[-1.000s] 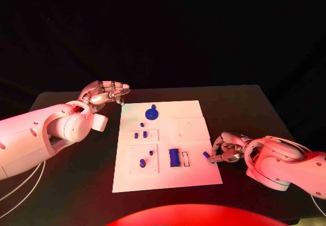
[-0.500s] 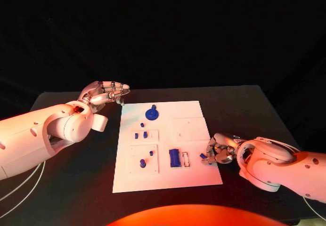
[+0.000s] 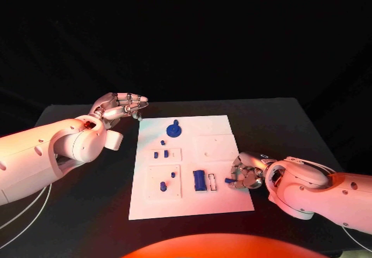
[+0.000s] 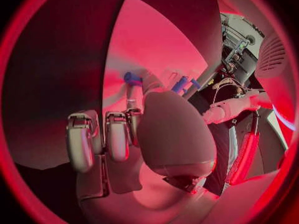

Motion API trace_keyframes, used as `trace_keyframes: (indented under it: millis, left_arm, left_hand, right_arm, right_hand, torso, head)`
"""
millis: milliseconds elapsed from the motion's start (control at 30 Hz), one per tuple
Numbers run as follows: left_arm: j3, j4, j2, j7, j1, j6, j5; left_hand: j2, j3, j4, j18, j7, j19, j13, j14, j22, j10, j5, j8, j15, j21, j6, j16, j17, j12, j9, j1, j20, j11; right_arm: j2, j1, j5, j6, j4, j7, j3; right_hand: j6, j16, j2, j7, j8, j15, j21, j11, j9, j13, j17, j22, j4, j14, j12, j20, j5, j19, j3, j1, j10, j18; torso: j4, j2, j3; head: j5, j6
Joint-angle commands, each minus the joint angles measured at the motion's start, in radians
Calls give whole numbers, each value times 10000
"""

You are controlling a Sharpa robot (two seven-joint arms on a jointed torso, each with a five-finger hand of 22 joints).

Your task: Assemble the parts on the task board

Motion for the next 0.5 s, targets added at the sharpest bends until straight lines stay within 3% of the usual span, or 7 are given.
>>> trace_keyframes:
  millis: [33,100,167,200,233,300,500]
  left_arm:
    - [7,40,4,71,4,147,-24]
    - [7,44,0,70,4,145,-29]
    - [7,46,-3,69,4,142,-34]
    - [7,46,-3,69,4,142,-34]
    - [7,46,-3,68,4,139,-36]
    - [7,45,0,66,4,138,-38]
    - [7,45,15,61,4,135,-41]
  left_hand:
    - [41,-35,-2,141,-26,21,-9,-62,-15,-81,-14,36,6,-39,-65,51,-14,53,16,-24,52,16]
    - [41,-35,-2,141,-26,21,-9,-62,-15,-81,-14,36,6,-39,-65,51,-14,53,16,-24,52,16]
    - [41,-35,-2,141,-26,21,-9,-62,-15,-81,-14,36,6,-39,-65,51,-14,53,16,-24,52,16]
    - [41,-35,-2,141,-26,21,-9,-62,-15,-81,-14,36,6,-39,-65,51,-14,53,16,-24,52,16]
    - [41,-35,-2,141,-26,21,-9,-62,-15,-81,-14,36,6,-39,-65,51,-14,53,16,-24,52,16]
    - [41,-35,-2,141,-26,21,-9,-62,-15,-81,-14,36,6,-39,-65,51,-14,53,16,-24,52,16]
    - [41,-35,-2,141,-26,21,-9,-62,-15,-81,-14,36,6,-39,-65,51,-14,53,16,-24,52,16]
  right_arm:
    - [-11,-105,-101,545,-114,-301,-97]
    - [-20,-100,150,410,-55,-295,-96]
    - [-39,-69,660,208,41,-226,-94]
    - [-39,-69,660,208,41,-226,-94]
    - [-50,-20,1078,91,98,-136,-93]
    - [-56,75,1668,-68,181,7,-92]
    - [-33,316,2695,-436,410,247,-89]
  right_hand:
    - [167,-6,256,64,-1,-41,53,-46,-2070,1640,1551,2633,-941,849,-28,-36,202,1029,1532,556,305,-68]
    - [77,-5,96,123,17,-1,53,-6,-1981,1637,1560,2633,-1057,850,-44,-1,374,1029,2463,321,313,-68]
    - [-99,-2,-224,109,295,-15,53,-24,-1591,1643,1577,2633,-1442,854,-45,10,408,1029,3768,-487,353,-68]
    - [-99,-2,-224,109,295,-15,53,-24,-1591,1643,1577,2633,-1442,854,-45,10,408,1029,3768,-487,353,-68]
    - [-214,-1,-245,52,383,-27,53,-32,-1450,1651,1583,2633,-1549,856,-38,4,420,1029,4084,-848,368,-68]
    - [-310,13,-294,21,412,-28,53,-52,-1372,1688,1621,2633,-1430,865,14,4,236,1029,4243,-1472,398,-68]
    - [-305,17,-381,5,424,-56,53,-68,-1335,1721,1632,2633,-1443,868,55,-25,548,1029,4367,-1915,419,-68]
  torso:
    - [-7,1,-3]
    - [-14,2,4]
    - [-16,-3,5]
    - [-16,-3,5]
    - [-16,-3,4]
    - [-9,3,4]
    - [-7,2,0]
  head:
    - [1,-12]
    - [25,18]
    - [31,18]
    - [31,18]
    - [29,17]
    - [27,21]
    - [10,32]
